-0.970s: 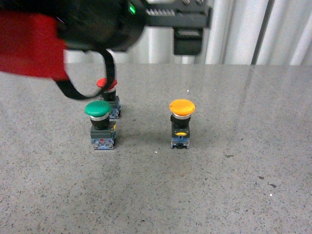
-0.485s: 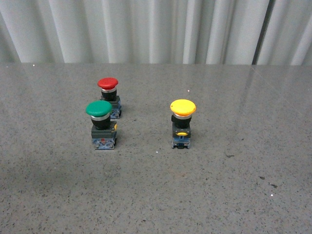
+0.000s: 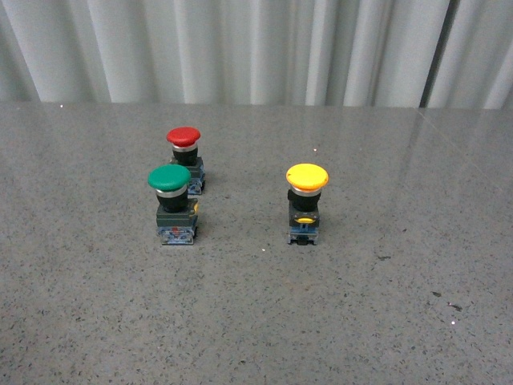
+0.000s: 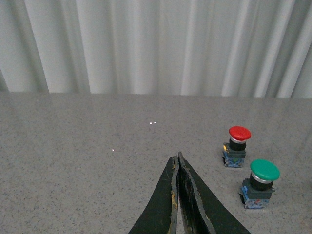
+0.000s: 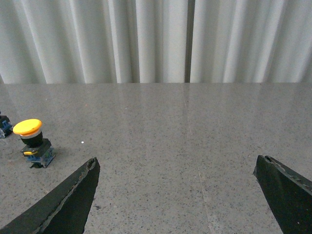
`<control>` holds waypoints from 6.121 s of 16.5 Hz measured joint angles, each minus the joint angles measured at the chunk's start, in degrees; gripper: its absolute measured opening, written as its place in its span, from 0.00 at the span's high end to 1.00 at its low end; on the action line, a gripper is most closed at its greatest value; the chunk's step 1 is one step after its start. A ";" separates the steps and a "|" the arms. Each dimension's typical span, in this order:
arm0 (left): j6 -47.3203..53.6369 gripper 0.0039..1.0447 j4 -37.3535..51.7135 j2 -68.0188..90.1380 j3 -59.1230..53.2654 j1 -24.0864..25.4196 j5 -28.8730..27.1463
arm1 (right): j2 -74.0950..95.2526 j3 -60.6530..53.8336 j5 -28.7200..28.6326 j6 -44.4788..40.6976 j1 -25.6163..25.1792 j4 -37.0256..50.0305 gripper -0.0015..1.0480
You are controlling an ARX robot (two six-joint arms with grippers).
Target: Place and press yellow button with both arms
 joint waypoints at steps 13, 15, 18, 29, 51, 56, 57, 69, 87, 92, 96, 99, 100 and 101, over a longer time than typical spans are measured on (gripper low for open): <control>-0.17 0.99 -4.98 -16.31 -11.21 8.63 8.96 | 0.00 0.00 0.02 0.00 0.00 -0.02 0.06; -0.15 0.99 -4.76 -17.97 -12.15 8.63 8.96 | 0.00 0.00 0.02 0.00 0.00 -0.02 0.06; -0.15 0.99 -5.68 -19.98 -13.03 8.63 9.01 | 0.00 0.00 0.02 0.00 0.00 -0.02 0.06; -0.20 0.87 -15.98 -29.22 -13.00 8.61 8.94 | 0.00 0.00 0.00 0.00 0.00 0.00 0.06; -0.17 0.06 -15.96 -29.22 -13.00 8.61 8.96 | 87.86 40.59 0.02 -0.11 23.61 39.01 0.19; -0.17 0.06 -15.96 -29.22 -13.00 8.61 8.96 | 94.23 42.82 -0.02 -0.85 27.47 37.31 0.92; -0.17 0.06 -15.96 -29.22 -13.00 8.61 8.96 | 94.42 42.82 -0.02 -1.22 28.13 37.11 0.98; -0.17 0.06 -15.96 -29.22 -13.00 8.61 8.96 | 98.84 43.06 -0.22 -1.53 28.85 36.65 0.98; -0.17 0.06 -15.96 -29.22 -13.00 8.61 8.96 | 93.24 42.07 4.13 2.08 28.98 40.76 0.98; -0.17 0.06 -15.96 -29.22 -13.00 8.61 8.96 | 80.52 38.62 2.29 6.29 30.77 41.27 0.98; -0.17 0.06 -15.96 -29.22 -13.00 8.63 8.96 | 62.97 32.28 7.28 6.75 30.58 32.33 0.98; -0.17 0.06 -15.96 -29.22 -13.00 8.61 8.92 | 39.58 19.23 22.14 1.44 22.03 14.99 0.98; -0.17 0.06 -15.93 -29.22 -13.00 8.61 8.98 | 29.22 14.14 16.48 1.01 15.63 9.75 0.98; -0.17 0.06 -15.98 -29.22 -13.00 8.61 8.98 | 24.04 12.09 13.42 0.79 12.44 9.84 0.98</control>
